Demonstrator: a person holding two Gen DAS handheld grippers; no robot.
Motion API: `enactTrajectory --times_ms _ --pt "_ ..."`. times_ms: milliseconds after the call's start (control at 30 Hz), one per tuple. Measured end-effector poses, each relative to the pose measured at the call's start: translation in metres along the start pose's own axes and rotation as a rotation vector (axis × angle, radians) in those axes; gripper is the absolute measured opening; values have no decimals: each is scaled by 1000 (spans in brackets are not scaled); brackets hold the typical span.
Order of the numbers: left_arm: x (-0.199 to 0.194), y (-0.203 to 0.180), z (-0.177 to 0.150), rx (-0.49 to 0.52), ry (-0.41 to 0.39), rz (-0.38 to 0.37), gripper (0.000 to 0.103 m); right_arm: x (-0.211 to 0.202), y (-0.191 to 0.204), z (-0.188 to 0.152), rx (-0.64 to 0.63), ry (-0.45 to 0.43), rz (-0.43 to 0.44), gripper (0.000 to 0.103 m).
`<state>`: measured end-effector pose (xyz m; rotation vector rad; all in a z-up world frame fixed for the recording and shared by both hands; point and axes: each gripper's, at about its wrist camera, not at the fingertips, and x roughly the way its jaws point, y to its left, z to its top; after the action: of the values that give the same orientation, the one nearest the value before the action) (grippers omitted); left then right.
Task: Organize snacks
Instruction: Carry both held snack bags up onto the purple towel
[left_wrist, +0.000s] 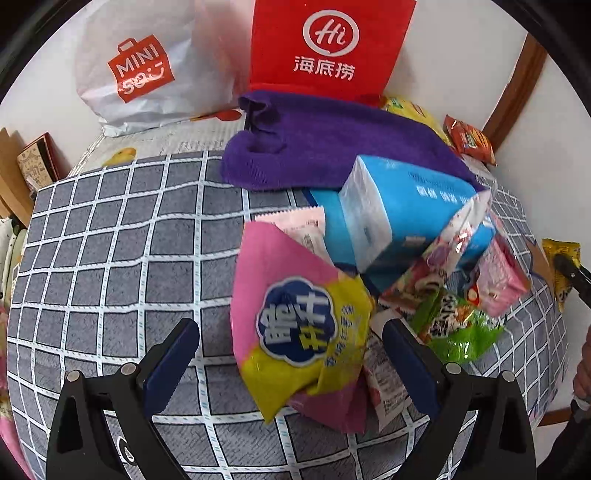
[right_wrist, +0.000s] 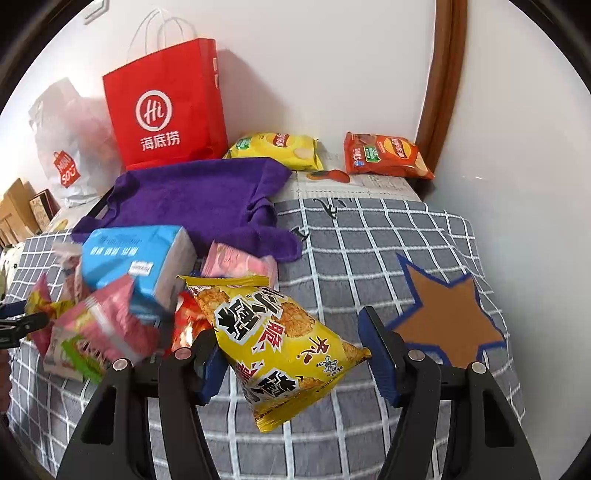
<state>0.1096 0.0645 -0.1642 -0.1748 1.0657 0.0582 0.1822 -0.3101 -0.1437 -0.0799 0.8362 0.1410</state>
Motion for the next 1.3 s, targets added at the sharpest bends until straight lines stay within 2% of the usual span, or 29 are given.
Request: enactTrajectory --times_ms 167,233,267,333,367,400,467,733,967,1300 --pt "1 0 -4 0 -1 6 99 -12 7 -17 -1 8 11 65" --pt "1 1 -4 -2 -1 5 94 -12 10 -21 -2 13 15 65" --pt "1 2 -4 -2 1 5 90 -13 12 -23 -2 17 17 65" --pt "2 2 -4 -5 2 -6 74 -13 14 -28 0 26 20 65" --pt "2 3 -4 -6 8 -22 61 -13 15 -30 0 31 21 65" --pt "2 4 -4 -12 17 -37 55 -13 16 -33 0 35 22 65" --pt "0 5 -5 -24 8 -38 51 -13 17 -36 3 42 24 65" --pt "-28 15 -9 -49 -33 -65 51 -18 21 -49 20 59 49 65" --pt "-61 17 -10 -53 -75 -87 51 -35 27 -51 29 39 62 65" --pt "-95 -16 -1 19 -130 -131 51 -65 42 -39 28 -1 102 65"
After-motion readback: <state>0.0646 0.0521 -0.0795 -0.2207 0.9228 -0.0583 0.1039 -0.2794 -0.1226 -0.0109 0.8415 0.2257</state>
